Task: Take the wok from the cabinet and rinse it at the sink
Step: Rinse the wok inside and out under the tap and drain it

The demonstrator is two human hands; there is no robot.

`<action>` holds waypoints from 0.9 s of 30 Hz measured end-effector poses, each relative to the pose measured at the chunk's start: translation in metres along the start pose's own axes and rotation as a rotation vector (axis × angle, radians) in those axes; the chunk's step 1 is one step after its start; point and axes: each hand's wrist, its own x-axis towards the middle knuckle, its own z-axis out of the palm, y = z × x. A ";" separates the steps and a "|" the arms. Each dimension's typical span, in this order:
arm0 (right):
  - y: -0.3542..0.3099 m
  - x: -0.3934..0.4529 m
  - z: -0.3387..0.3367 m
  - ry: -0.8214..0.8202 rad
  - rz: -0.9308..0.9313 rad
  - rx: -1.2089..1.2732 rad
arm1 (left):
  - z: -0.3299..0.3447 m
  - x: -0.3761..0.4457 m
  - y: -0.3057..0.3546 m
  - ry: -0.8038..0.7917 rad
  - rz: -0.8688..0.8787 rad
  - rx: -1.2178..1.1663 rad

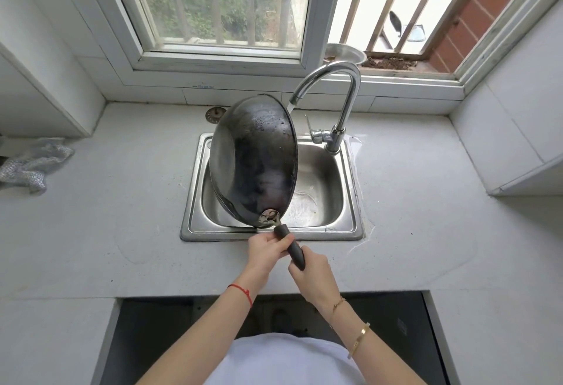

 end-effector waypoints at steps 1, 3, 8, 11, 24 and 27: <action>0.001 0.000 0.000 -0.010 0.007 0.027 | 0.000 0.000 0.000 -0.003 0.010 0.009; 0.002 0.001 0.003 -0.037 0.027 0.094 | -0.001 0.000 0.000 -0.014 0.029 0.023; 0.006 0.001 0.012 -0.078 0.095 0.260 | -0.005 0.006 -0.006 -0.019 0.051 0.082; 0.006 0.004 0.014 -0.064 0.090 0.279 | -0.003 0.010 -0.005 -0.019 0.074 0.138; -0.010 0.026 0.024 -0.059 0.113 0.469 | -0.008 0.026 0.008 0.008 0.041 0.013; -0.008 0.026 0.028 -0.049 0.119 0.485 | -0.009 0.025 0.005 0.004 0.014 0.032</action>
